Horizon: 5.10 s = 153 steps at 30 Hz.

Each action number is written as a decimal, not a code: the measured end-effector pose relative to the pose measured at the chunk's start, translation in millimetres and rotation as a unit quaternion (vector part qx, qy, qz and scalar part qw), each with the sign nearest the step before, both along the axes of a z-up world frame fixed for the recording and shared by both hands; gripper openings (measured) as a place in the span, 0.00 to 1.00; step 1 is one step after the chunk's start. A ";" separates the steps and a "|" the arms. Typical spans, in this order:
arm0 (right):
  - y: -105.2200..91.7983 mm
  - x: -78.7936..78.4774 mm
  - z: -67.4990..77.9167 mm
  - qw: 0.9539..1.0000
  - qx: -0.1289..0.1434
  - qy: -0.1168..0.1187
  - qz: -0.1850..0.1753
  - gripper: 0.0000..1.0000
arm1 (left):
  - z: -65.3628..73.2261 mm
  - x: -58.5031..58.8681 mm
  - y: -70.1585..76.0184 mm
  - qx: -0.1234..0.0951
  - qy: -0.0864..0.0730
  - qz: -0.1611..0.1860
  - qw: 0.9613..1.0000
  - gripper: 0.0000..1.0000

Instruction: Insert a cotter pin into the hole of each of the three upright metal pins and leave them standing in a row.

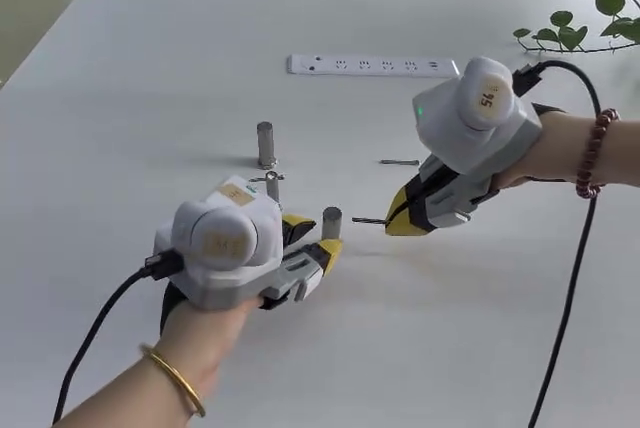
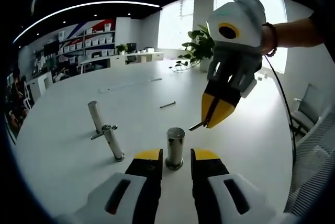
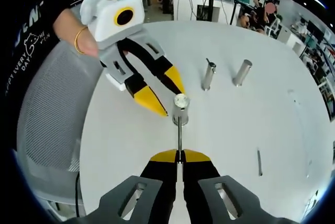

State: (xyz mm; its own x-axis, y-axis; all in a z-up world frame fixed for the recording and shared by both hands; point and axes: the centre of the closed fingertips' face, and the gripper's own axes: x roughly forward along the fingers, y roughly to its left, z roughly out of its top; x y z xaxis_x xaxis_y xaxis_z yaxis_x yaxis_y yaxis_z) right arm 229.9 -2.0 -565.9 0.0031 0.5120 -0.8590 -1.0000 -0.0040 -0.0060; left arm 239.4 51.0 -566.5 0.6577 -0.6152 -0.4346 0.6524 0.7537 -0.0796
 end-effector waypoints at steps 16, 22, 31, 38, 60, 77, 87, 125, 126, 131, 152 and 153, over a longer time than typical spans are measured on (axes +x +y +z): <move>9.9 4.2 -1.0 1.000 -0.001 0.002 0.016 0.00 | -13.1 6.5 -5.6 0.001 0.022 -0.002 1.000 0.13; 13.2 4.3 0.3 1.000 -0.001 0.001 0.022 0.00 | -14.6 7.7 -5.4 0.000 0.024 -0.001 1.000 0.12; 17.8 6.7 0.2 0.999 -0.005 -0.006 0.035 0.00 | -14.5 6.3 -5.2 0.002 0.021 -0.012 1.000 0.11; 24.7 6.4 1.2 0.999 -0.005 -0.007 0.040 0.00 | -14.7 6.1 -5.7 0.001 0.021 -0.015 1.000 0.11; 39.1 6.6 0.5 1.000 -0.001 0.004 0.010 0.04 | -20.3 5.9 -8.4 -0.012 0.031 -0.001 0.999 0.12; 30.9 6.4 8.7 1.000 0.011 -0.013 -0.006 0.00 | -21.0 5.8 -8.2 -0.013 0.033 0.000 0.999 0.12; 34.9 7.0 7.3 1.000 0.010 -0.021 0.010 0.00 | -21.3 5.8 -8.2 -0.012 0.033 -0.001 0.999 0.12; 49.0 3.5 7.3 0.999 0.026 -0.022 -0.009 0.10 | -17.0 -1.8 4.5 0.002 0.050 -0.004 0.999 0.30; 50.0 3.4 7.3 0.999 0.028 -0.022 -0.010 0.11 | -15.7 -3.6 6.0 0.005 0.048 -0.006 0.999 0.31; 58.4 3.1 6.5 0.999 0.039 -0.020 -0.017 0.14 | -10.9 -7.1 13.1 0.010 0.046 -0.008 0.999 0.34; 64.2 8.5 -2.1 0.998 0.043 -0.026 -0.021 0.09 | 14.5 -19.0 39.3 0.010 0.031 -0.009 0.999 0.45; 64.3 9.2 -2.3 0.998 0.044 -0.024 -0.023 0.09 | 15.3 -19.8 39.5 0.010 0.030 -0.010 0.999 0.47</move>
